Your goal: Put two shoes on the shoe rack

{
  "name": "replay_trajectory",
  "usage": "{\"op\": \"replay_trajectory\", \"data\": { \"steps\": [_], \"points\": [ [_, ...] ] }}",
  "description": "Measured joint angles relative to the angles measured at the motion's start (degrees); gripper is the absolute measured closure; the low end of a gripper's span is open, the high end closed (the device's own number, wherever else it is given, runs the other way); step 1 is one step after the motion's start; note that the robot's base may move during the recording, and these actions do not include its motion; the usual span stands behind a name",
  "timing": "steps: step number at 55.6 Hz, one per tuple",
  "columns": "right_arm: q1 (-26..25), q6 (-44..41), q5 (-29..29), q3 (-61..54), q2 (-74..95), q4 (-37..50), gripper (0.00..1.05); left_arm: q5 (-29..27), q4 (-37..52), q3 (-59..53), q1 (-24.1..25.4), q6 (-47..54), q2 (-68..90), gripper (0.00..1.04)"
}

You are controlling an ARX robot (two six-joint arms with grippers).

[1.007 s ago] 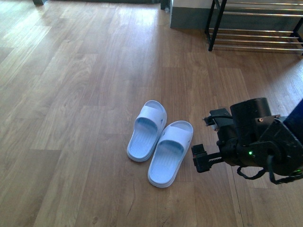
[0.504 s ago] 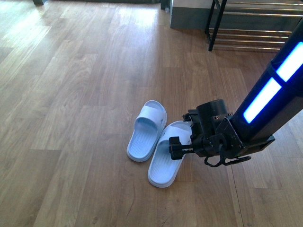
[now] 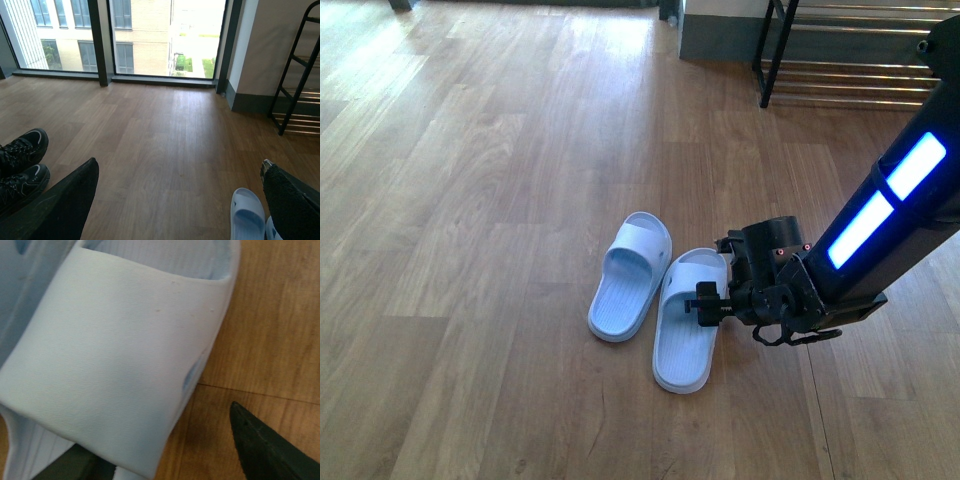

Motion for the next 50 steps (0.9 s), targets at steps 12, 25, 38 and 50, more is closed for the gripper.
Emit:
{"op": "replay_trajectory", "data": {
  "steps": [12,25,38,50],
  "points": [
    [0.02,0.39,-1.92,-1.29,0.04,2.23,0.75,0.0,0.0,0.0,0.0,0.0,0.0,0.09],
    [-0.79,1.05,-1.92,-3.89,-0.2,4.81,1.04,0.0,0.0,0.0,0.0,0.0,0.0,0.09],
    [-2.69,1.36,-3.54,-12.7,-5.51,10.49,1.03,0.0,0.0,0.0,0.0,0.0,0.0,0.09],
    [-6.16,1.11,-4.13,-25.88,-19.21,17.53,1.03,0.0,0.02,0.0,0.0,0.0,0.0,0.09]
  ]
}}
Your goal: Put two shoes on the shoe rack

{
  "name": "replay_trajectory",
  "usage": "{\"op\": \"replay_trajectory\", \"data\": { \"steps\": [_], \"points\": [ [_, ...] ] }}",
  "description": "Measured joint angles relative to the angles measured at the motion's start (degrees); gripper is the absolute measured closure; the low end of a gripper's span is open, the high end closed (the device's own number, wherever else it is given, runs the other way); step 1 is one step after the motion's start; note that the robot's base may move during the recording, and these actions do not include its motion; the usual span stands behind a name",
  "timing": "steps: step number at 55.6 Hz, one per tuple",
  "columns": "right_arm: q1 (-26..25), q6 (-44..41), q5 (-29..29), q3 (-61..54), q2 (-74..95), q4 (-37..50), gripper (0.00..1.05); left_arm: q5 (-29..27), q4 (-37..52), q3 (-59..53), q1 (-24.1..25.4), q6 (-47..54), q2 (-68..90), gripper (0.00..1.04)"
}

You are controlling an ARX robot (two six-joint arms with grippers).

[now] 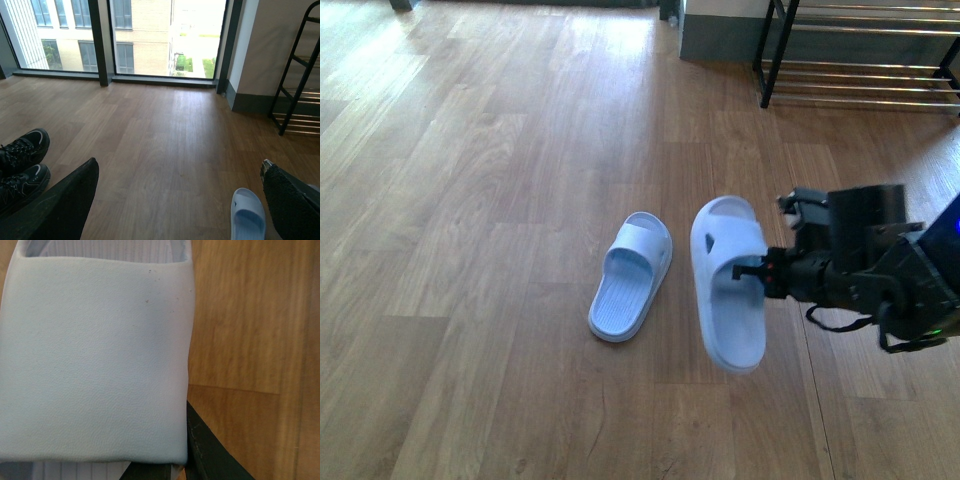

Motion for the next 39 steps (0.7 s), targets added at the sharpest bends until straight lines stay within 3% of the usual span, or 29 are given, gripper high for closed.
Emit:
{"op": "replay_trajectory", "data": {
  "steps": [16,26,39],
  "points": [
    [-7.63,-2.01,2.58,-24.55,-27.93,2.58,1.03,0.0,-0.02,0.0,0.0,0.0,0.0,0.09],
    [-11.34,-3.32,2.91,-37.59,-53.55,-3.76,1.03,0.0,-0.02,0.0,0.0,0.0,0.0,0.09],
    [-12.28,-3.32,3.8,-44.52,-76.46,-13.92,1.03,0.0,-0.02,0.0,0.0,0.0,0.0,0.09]
  ]
}}
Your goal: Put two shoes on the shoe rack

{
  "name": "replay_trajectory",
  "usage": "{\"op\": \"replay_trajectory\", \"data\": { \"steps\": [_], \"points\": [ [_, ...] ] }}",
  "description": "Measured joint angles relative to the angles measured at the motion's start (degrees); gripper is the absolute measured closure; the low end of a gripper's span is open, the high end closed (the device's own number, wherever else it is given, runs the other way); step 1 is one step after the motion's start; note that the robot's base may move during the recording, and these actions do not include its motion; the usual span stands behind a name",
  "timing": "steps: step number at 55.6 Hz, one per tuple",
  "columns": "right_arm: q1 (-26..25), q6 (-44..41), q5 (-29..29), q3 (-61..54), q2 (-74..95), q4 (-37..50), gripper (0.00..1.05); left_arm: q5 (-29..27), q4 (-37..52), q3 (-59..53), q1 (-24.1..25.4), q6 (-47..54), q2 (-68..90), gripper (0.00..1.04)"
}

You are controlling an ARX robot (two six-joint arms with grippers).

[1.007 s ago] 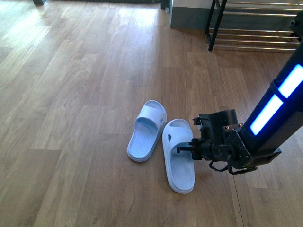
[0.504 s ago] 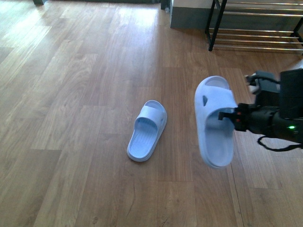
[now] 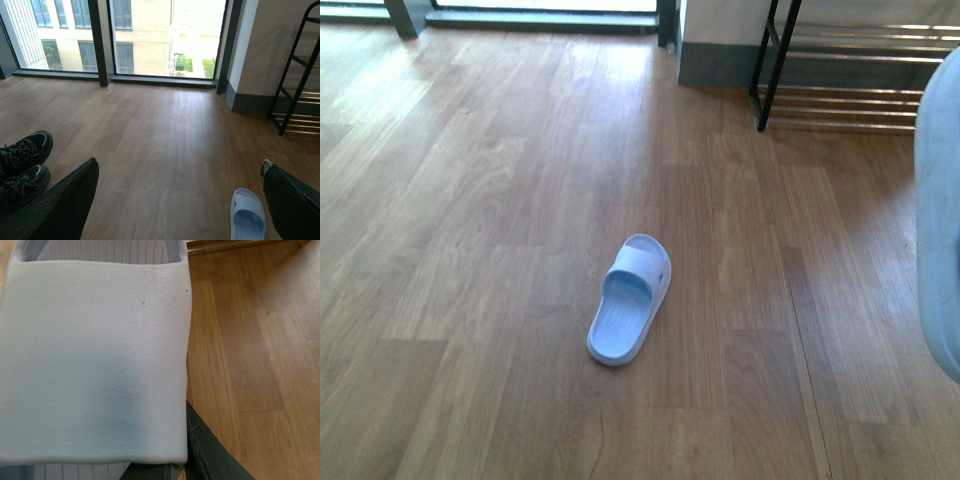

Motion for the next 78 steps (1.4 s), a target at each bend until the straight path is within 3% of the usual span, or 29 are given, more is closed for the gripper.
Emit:
{"op": "replay_trajectory", "data": {
  "steps": [14,78],
  "points": [
    [-0.68,0.02,0.83,-3.19,-11.37,-3.61,1.03,0.0,0.0,0.0,0.0,0.0,0.0,0.09],
    [-0.83,0.02,1.07,-3.37,-11.41,-3.67,1.03,0.04,0.0,0.0,0.0,0.0,0.0,0.09]
  ]
}}
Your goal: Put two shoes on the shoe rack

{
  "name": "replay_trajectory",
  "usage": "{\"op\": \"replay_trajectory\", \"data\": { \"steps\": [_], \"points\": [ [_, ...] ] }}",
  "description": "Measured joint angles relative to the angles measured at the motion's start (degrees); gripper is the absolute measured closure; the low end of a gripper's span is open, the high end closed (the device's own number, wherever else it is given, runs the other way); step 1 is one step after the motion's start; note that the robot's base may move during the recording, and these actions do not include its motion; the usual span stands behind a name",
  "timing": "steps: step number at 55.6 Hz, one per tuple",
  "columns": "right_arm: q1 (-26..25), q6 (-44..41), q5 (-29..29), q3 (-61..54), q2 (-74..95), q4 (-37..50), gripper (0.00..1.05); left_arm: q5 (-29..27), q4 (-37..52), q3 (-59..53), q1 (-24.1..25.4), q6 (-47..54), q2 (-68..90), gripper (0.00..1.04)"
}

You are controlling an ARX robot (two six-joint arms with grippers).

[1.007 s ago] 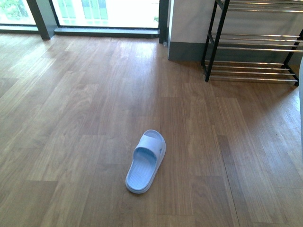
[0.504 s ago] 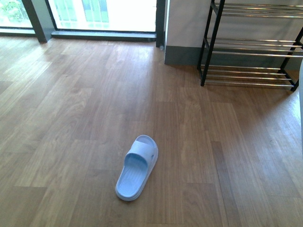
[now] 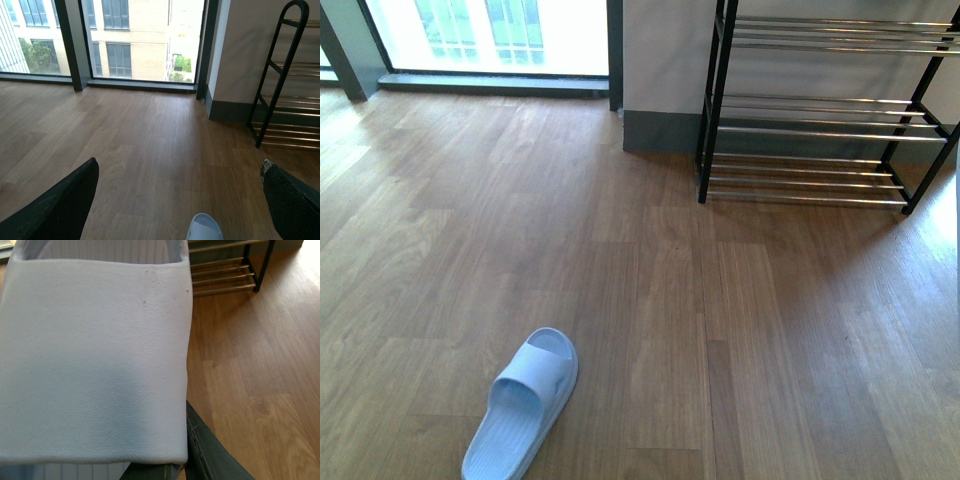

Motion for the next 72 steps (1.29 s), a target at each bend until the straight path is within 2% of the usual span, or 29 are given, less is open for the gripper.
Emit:
{"op": "replay_trajectory", "data": {
  "steps": [49,51,52,56,58,60,65,72],
  "points": [
    [0.0,0.0,-0.13,0.0,0.0,-0.02,1.03,-0.02,0.0,0.0,0.0,0.0,0.0,0.09],
    [0.0,0.0,-0.13,0.0,0.0,-0.02,1.03,-1.79,-1.07,0.28,-0.66,-0.83,0.68,0.09],
    [0.0,0.0,-0.11,0.0,0.0,-0.02,1.03,-6.01,-2.93,0.96,-1.81,-2.05,1.64,0.09],
    [0.0,0.0,-0.11,0.0,0.0,-0.02,1.03,-13.55,-2.89,1.9,-5.4,-5.51,7.21,0.09],
    [0.0,0.0,-0.11,0.0,0.0,-0.02,1.03,-15.54,-0.42,2.21,-6.75,-6.88,11.8,0.09],
    [0.0,0.0,-0.13,0.0,0.0,-0.02,1.03,-14.97,2.91,2.36,-7.58,-8.15,16.83,0.09],
    [0.0,0.0,-0.17,0.0,0.0,-0.02,1.03,-10.58,19.96,3.89,-8.39,-8.52,39.32,0.09],
    [0.0,0.0,-0.11,0.0,0.0,-0.02,1.03,-7.69,37.4,7.96,-8.57,-6.67,63.34,0.09]
  ]
}}
